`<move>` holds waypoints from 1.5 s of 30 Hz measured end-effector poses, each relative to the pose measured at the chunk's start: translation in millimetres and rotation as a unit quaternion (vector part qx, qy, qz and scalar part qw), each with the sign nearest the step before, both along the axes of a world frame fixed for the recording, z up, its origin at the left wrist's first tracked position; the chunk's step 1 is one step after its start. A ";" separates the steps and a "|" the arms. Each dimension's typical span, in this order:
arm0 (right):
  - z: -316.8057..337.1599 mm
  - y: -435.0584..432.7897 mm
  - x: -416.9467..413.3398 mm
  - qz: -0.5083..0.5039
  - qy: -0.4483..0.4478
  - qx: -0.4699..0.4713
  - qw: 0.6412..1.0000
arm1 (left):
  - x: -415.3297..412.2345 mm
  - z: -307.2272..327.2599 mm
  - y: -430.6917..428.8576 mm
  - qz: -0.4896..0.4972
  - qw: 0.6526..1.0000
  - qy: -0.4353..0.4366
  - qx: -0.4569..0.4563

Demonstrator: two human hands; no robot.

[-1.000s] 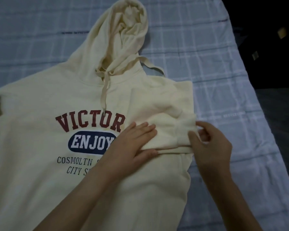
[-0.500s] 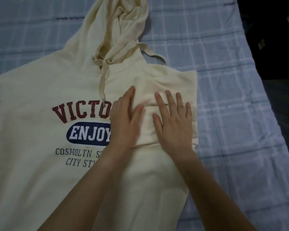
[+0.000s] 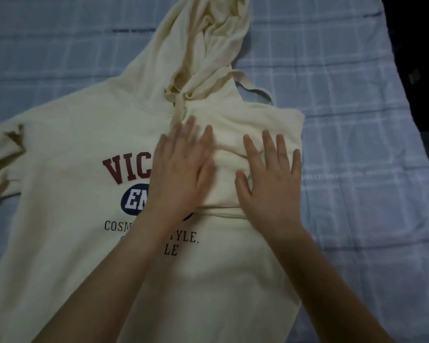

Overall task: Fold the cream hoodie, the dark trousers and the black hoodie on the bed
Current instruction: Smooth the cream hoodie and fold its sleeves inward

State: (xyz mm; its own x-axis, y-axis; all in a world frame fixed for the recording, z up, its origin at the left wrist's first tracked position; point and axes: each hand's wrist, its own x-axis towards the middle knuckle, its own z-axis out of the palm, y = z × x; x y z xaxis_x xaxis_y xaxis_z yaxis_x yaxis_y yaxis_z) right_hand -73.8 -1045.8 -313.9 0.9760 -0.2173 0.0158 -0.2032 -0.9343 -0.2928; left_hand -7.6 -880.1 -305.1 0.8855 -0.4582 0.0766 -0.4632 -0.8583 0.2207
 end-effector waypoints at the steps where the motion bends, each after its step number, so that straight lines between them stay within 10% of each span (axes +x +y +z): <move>1: 0.3 3.6 1.7 0.001 -0.037 0.008 0.999 | -3.0 -5.7 -1.9 -0.047 0.999 -0.020 -0.002; 21: -35.1 10.3 8.0 0.023 -0.014 -0.011 1.000 | -8.3 -47.1 -8.5 -0.065 0.997 0.039 0.032; 29: -6.9 10.2 3.4 0.018 0.059 -0.010 0.998 | 8.3 -1.0 29.3 -0.063 0.932 0.255 -0.250; 38: 18.5 214.1 18.9 0.088 -0.023 0.054 0.994 | -14.0 3.0 259.9 0.052 0.997 0.046 -0.022; 45: -32.6 307.0 53.7 0.091 0.028 0.007 0.995 | 4.0 -34.7 325.0 0.016 0.994 0.097 0.036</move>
State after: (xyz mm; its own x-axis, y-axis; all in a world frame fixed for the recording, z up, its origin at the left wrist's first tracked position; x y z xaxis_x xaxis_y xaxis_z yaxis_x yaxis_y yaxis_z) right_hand -20.0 -738.8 -346.5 0.9985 -0.0372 -0.0413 -0.0479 -0.9529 -0.2996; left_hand -3.7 -555.1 -339.8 0.8949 -0.4269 -0.1301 -0.3893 -0.8893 0.2400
